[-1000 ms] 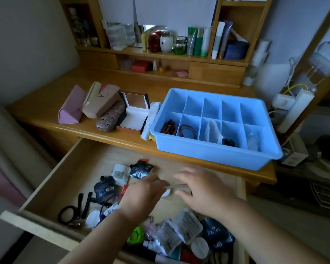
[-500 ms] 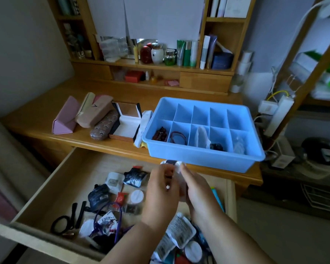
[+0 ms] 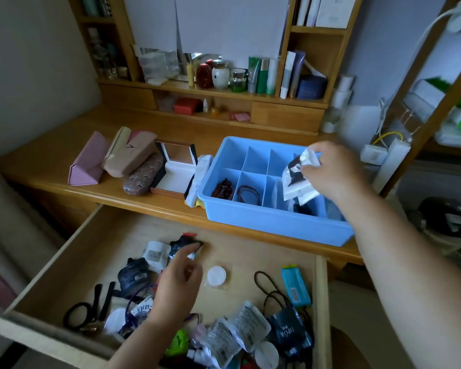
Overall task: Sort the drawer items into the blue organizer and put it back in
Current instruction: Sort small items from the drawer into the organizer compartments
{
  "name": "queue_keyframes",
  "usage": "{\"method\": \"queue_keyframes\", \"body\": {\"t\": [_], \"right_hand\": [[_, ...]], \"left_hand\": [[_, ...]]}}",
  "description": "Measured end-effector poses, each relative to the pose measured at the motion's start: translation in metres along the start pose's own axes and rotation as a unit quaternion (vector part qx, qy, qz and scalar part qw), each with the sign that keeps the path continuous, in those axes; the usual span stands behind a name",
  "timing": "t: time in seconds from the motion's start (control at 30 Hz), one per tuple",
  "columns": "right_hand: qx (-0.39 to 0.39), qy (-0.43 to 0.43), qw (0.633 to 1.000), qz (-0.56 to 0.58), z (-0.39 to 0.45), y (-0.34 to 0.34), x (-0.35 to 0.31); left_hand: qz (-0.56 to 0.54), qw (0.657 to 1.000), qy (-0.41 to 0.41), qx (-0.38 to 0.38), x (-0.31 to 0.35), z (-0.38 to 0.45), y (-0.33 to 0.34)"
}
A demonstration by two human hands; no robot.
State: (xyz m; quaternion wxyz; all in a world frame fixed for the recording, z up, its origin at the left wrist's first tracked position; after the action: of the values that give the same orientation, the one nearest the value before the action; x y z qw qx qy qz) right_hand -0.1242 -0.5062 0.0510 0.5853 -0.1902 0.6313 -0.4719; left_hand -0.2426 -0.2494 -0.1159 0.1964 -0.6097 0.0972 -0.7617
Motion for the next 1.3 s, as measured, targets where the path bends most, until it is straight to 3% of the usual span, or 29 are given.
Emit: {"method": "queue_keyframes", "body": {"t": [0.1, 0.2, 0.4, 0.47, 0.6, 0.73, 0.83, 0.9, 1.03, 1.13, 1.2, 1.3], "right_hand": [[-0.084, -0.013, 0.973, -0.216, 0.021, 0.021, -0.024], [-0.116, -0.014, 0.935, -0.334, 0.024, 0.047, -0.03], [-0.054, -0.005, 0.953, -0.299, 0.016, 0.09, -0.018], [-0.067, -0.033, 0.952, -0.297, 0.019, 0.088, -0.012], [-0.131, -0.076, 0.95, -0.274, 0.016, 0.083, -0.005], [-0.069, -0.061, 0.987, -0.132, 0.001, 0.079, 0.003], [0.009, -0.119, 0.982, -0.146, -0.02, 0.078, 0.008], [0.056, -0.167, 0.965, -0.195, -0.035, 0.076, 0.013], [0.017, -0.176, 0.927, -0.331, -0.045, 0.074, 0.015], [0.025, -0.197, 0.939, -0.28, -0.043, 0.072, 0.022], [0.078, -0.222, 0.96, -0.154, -0.047, 0.071, 0.031], [0.128, -0.245, 0.961, -0.029, -0.055, 0.066, 0.04]], "left_hand": [[0.078, 0.996, -0.037, 0.029, -0.034, -0.018, -0.018], [0.099, 0.991, -0.059, 0.068, -0.049, -0.022, -0.033], [0.126, 0.978, -0.101, 0.128, -0.063, -0.019, -0.073], [0.151, 0.976, -0.108, 0.117, -0.068, -0.018, -0.082], [0.257, 0.961, -0.098, -0.004, -0.073, -0.015, -0.084], [0.311, 0.941, 0.019, -0.132, -0.076, -0.011, -0.071], [0.393, 0.88, 0.057, -0.259, -0.082, -0.005, -0.046], [0.456, 0.834, 0.059, -0.305, -0.087, 0.0, -0.032], [0.543, 0.766, 0.08, -0.334, -0.093, 0.008, -0.019], [0.569, 0.737, 0.124, -0.343, -0.09, 0.011, -0.02], [0.551, 0.76, 0.135, -0.316, -0.085, 0.013, -0.026], [0.477, 0.836, 0.108, -0.248, -0.068, 0.01, -0.041]]}}
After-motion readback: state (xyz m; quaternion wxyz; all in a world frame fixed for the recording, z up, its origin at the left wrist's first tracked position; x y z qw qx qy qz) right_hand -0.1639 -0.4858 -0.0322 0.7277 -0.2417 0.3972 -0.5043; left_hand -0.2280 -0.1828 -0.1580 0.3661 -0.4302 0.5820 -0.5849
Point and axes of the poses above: each hand's wrist, its own z-axis towards the middle knuckle, its own y-axis out of the palm, x = y × z, the point moved 1 cm from there along z, towards the middle knuckle, and after that the axes turned 15 degrees about y, right-handed, at the moved point
